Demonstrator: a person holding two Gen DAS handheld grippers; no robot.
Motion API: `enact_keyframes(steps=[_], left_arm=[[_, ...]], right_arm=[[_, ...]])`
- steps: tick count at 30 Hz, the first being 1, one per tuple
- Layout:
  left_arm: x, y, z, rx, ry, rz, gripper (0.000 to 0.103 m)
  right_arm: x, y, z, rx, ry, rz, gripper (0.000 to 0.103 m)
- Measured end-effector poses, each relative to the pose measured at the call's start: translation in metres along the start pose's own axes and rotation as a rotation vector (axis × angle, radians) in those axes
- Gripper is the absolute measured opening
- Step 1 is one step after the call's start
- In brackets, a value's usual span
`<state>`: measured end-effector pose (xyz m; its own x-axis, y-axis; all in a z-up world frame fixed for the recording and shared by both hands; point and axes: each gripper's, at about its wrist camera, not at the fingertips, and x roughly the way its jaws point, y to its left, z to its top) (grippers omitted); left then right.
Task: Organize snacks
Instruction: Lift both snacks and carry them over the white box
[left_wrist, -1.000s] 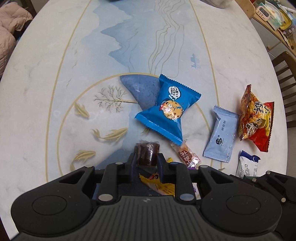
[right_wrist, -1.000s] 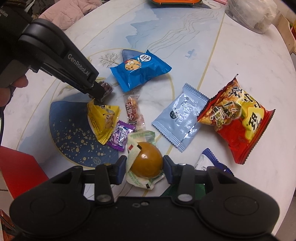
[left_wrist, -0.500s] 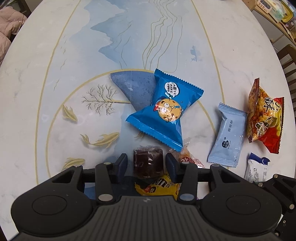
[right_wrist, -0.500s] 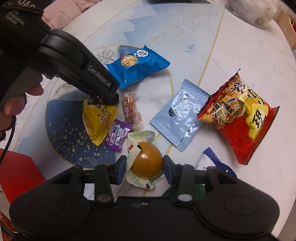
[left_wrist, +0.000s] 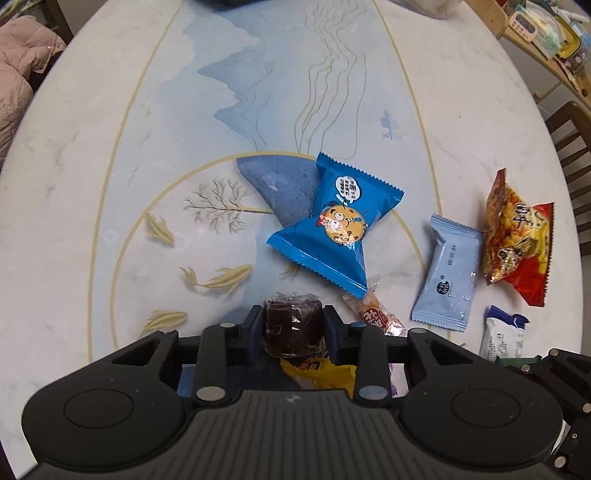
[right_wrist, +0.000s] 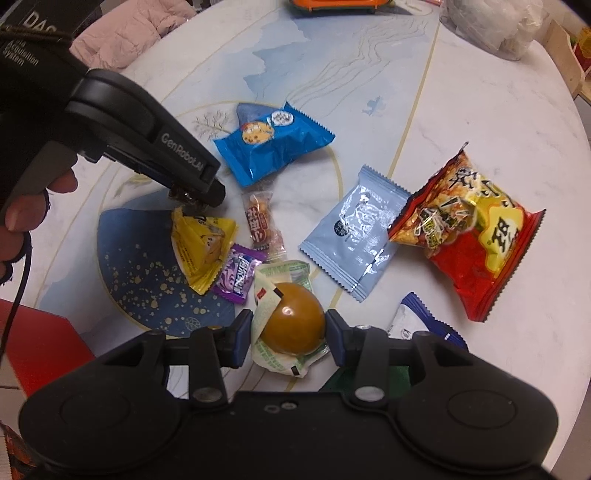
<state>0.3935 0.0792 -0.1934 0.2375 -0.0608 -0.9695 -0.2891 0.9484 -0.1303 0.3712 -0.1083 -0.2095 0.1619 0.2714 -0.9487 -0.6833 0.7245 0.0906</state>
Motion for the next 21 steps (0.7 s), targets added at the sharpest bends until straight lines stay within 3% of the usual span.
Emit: enact_keyframes(steps=[10,21], left_arm=[[-0.058,0.01,-0.024,-0.008,-0.059,-0.022,0.033],[-0.138,0.017,-0.072,0.032,-0.141,-0.052,0.033]], right_arm=[[-0.05,0.018,-0.011,-0.009,-0.074,0.024,0.041],[-0.117,0.056,-0.036,-0.02,-0.16,0.025,0.041]])
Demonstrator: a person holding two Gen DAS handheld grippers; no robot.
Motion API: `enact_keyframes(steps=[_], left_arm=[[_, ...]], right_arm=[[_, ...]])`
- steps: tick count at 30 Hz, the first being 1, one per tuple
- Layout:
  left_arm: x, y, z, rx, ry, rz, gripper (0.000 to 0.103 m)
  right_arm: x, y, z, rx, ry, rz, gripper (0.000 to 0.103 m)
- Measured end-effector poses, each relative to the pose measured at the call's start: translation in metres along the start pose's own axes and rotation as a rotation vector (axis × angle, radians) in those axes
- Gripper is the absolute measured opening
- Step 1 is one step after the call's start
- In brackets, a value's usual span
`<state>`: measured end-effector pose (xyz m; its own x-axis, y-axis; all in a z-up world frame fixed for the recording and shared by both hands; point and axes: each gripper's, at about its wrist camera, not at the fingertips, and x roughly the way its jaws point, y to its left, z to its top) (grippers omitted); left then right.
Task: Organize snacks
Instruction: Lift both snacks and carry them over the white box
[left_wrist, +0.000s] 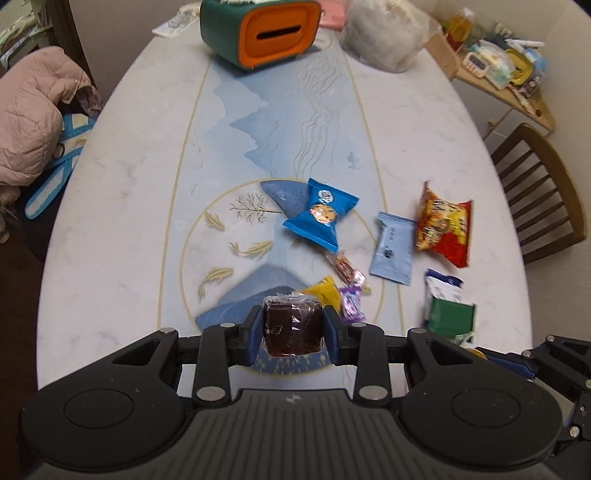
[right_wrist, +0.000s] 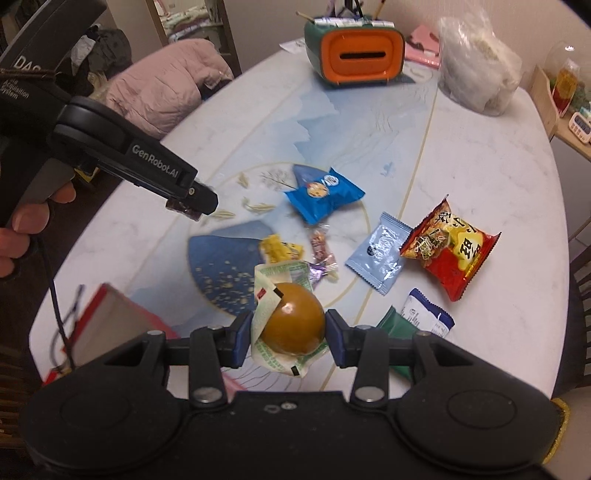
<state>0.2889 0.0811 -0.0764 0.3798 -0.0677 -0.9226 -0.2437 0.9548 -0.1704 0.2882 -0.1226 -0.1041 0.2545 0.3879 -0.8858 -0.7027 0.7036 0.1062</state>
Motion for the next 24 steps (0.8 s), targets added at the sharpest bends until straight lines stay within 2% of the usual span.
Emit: enact_keyframes(steps=[16,24], left_arm=[[-0.11,-0.01,-0.07,0.107,-0.061,-0.039,0.033],[-0.145,-0.015,-0.113,0.176,-0.058,-0.075,0.033]], right_arm=[[-0.09,0.068,-0.036,-0.009,-0.102,0.008,0.041],[-0.118,0.099,-0.061,-0.01,-0.121,0.042,0.041]])
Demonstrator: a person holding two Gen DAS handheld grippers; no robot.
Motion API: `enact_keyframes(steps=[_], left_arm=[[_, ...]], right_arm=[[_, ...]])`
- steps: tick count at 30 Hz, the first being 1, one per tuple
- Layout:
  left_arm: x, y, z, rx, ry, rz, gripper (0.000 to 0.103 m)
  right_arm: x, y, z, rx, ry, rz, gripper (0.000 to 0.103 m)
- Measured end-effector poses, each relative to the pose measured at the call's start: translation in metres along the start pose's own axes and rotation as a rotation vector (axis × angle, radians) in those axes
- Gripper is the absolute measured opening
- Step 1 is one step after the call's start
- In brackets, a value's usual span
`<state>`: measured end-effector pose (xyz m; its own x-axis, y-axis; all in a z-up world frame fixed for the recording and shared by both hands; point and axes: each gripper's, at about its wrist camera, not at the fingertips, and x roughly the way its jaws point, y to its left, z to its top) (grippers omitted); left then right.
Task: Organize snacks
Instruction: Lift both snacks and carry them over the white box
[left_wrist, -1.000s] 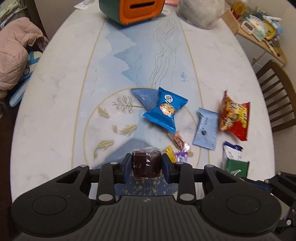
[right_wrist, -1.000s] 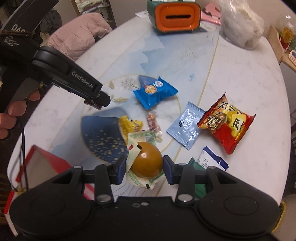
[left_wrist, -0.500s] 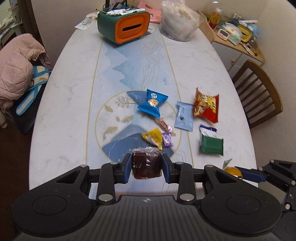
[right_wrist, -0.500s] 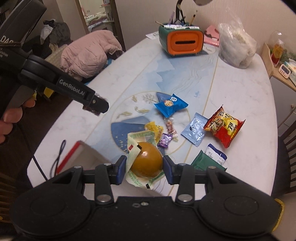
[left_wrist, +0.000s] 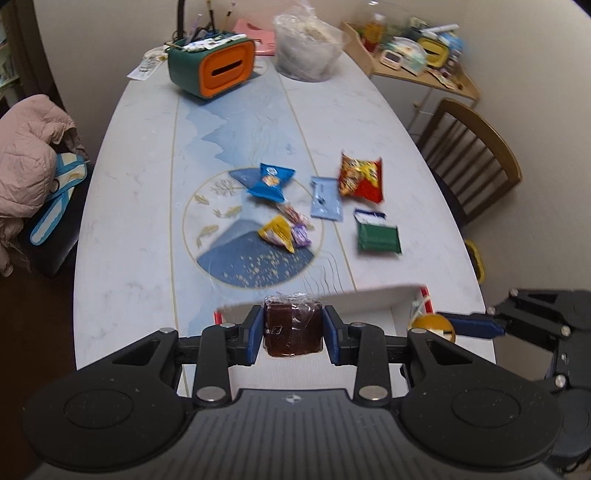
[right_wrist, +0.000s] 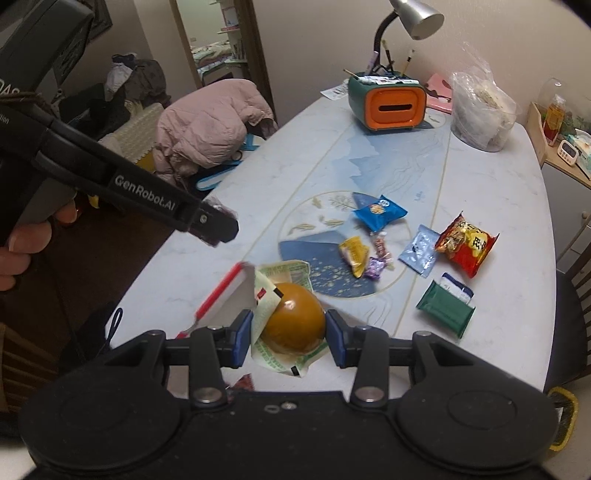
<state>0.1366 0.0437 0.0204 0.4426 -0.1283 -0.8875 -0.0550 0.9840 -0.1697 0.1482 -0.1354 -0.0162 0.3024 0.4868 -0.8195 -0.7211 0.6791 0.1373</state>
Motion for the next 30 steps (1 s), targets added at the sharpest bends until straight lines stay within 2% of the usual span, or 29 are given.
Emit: enact_keyframes(steps=[6,13,20,30], left_arm=[[0.0,-0.011,-0.031,0.031,0.039,-0.027,0.033],[0.019,-0.019,-0.063,0.053,0.115,-0.036,0.033],[0.045,-0.022,-0.086,0.05,0.181,-0.038,0.033],[0.087,-0.03,-0.109,0.068,0.238,-0.005,0.033]], right_arm=[[-0.002,0.011,-0.021,0.027,0.021,0.009,0.041],[0.015,0.017,-0.051,0.056,0.095,0.009,0.041],[0.033,0.015,-0.078,0.096,0.155,0.008,0.041],[0.066,0.01,-0.102,0.113,0.223,-0.044,0.041]])
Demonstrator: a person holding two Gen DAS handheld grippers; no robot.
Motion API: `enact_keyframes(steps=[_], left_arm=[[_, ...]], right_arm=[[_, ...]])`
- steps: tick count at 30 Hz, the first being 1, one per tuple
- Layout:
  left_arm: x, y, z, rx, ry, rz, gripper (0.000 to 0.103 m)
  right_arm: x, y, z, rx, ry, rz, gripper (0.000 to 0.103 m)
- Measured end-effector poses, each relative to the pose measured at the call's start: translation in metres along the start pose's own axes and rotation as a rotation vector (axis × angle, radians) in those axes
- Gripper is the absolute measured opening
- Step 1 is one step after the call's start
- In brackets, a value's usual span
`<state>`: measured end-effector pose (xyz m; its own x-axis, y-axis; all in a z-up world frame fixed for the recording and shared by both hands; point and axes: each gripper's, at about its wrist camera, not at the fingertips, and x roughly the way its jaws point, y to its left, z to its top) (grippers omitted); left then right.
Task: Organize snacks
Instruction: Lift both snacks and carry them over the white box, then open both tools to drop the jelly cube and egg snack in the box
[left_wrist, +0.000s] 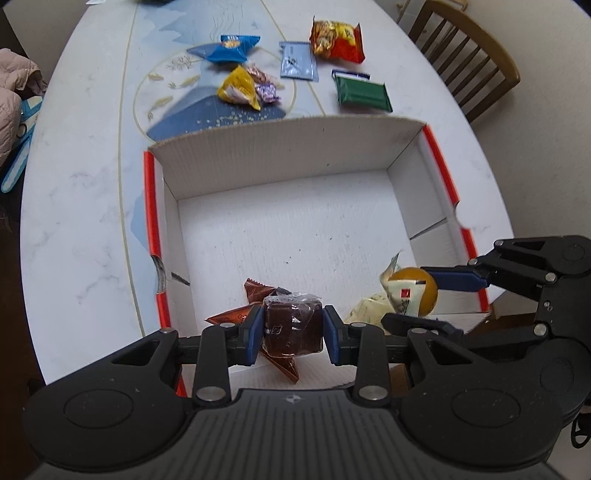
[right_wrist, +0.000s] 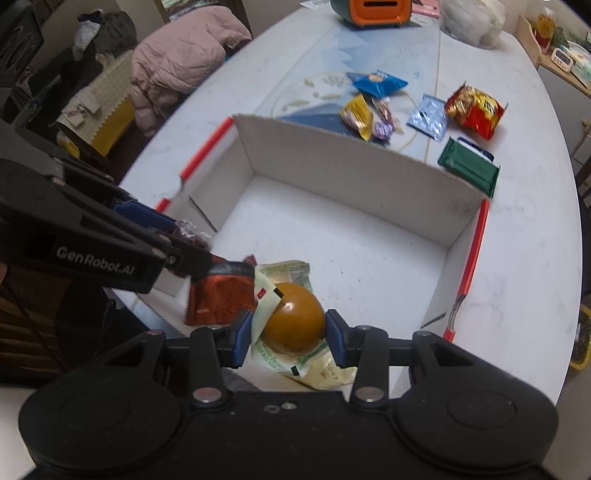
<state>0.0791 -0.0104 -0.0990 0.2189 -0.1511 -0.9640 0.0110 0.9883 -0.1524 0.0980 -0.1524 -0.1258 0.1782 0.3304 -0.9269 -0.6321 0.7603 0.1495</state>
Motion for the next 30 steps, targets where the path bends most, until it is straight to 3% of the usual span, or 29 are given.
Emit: enact_keyframes(steps=[15,30], left_arm=[[0.043,-0.008,-0.007,0.04,0.048,0.039,0.033],[0.05,-0.004,-0.008,0.042,0.036,0.036,0.034]], right_arm=[[0.043,-0.006,-0.014,0.015,0.067,-0.051,0.041],[0.041,-0.01,-0.013,0.053,0.046,-0.047,0.043]])
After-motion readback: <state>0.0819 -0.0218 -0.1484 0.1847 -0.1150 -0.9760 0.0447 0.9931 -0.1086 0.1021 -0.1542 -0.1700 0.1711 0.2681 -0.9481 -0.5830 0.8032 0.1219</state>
